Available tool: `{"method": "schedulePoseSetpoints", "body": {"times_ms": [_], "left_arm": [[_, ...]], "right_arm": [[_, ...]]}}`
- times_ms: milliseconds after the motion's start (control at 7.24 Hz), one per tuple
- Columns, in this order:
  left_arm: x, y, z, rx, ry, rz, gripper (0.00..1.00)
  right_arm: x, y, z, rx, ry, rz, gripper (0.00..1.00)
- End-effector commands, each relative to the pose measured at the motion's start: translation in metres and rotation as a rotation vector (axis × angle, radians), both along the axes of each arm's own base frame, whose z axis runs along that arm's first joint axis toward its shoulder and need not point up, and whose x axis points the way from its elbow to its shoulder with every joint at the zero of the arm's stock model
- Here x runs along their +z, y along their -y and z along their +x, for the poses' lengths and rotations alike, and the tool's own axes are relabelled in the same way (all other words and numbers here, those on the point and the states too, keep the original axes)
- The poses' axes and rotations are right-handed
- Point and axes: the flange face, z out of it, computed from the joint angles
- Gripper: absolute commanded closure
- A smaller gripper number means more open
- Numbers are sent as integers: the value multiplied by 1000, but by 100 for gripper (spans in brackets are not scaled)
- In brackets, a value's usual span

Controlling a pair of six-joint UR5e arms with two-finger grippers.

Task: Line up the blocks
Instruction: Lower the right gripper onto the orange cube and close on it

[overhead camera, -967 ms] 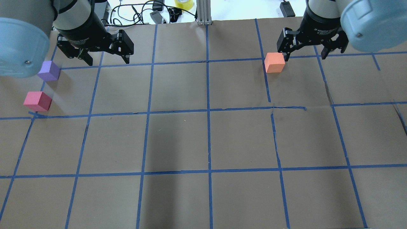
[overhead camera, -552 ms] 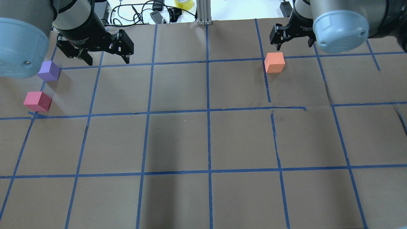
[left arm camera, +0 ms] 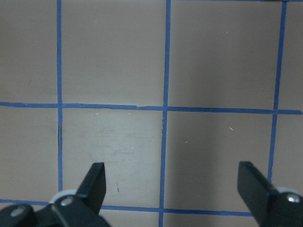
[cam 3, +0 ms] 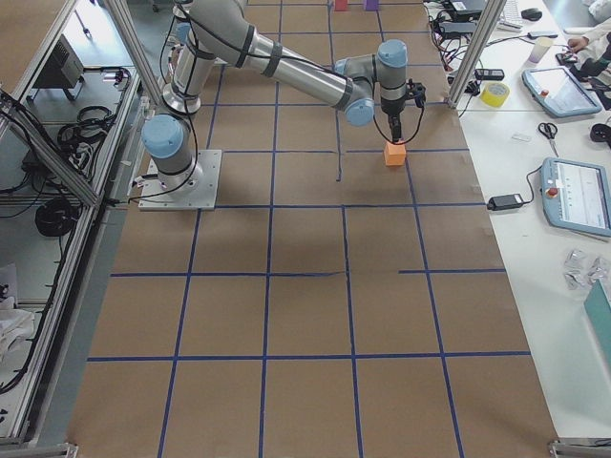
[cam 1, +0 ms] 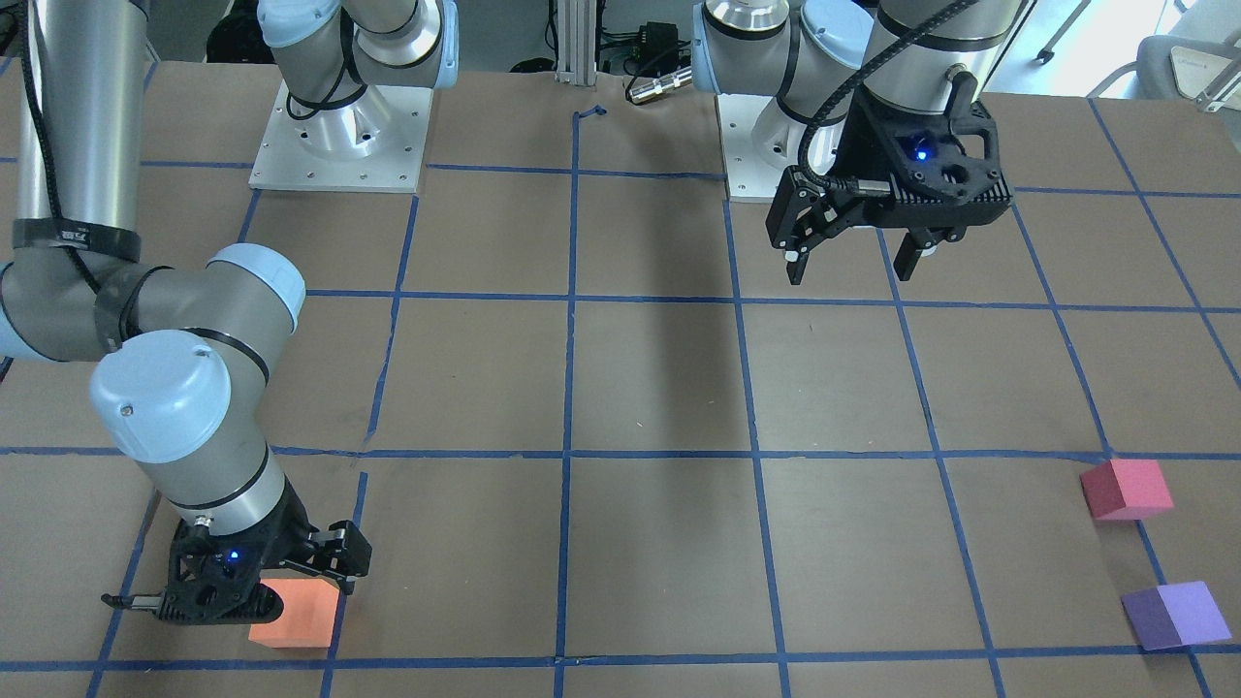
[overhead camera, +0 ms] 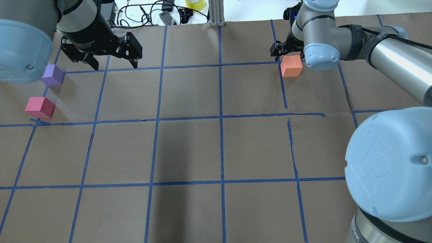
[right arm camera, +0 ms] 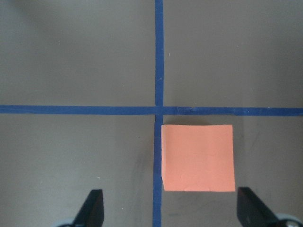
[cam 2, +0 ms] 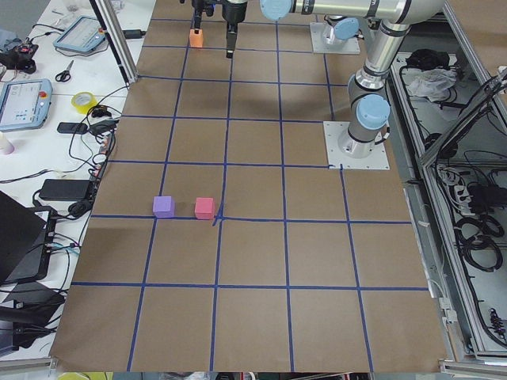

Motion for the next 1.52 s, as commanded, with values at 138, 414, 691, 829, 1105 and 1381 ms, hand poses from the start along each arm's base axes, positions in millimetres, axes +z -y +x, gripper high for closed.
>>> {"method": "schedulePoseSetpoints", "body": {"times_ms": [138, 414, 691, 829, 1105, 1381], "left_arm": [[-3, 1, 1, 2, 0, 5, 0], [-1, 1, 1, 2, 0, 2, 0], [-1, -1, 1, 1, 0, 2, 0], [-2, -1, 1, 2, 2, 4, 0], [-1, -1, 1, 0, 2, 2, 0], [-1, -1, 1, -1, 2, 2, 0]], "right_arm": [[-27, 19, -6, -13, 2, -22, 0], [-26, 29, -21, -30, 2, -33, 0], [-37, 32, -21, -35, 1, -19, 0], [-54, 33, -23, -37, 2, 5, 0], [-73, 34, -23, -27, 4, 31, 14], [-66, 34, -23, -38, 6, 27, 100]]}}
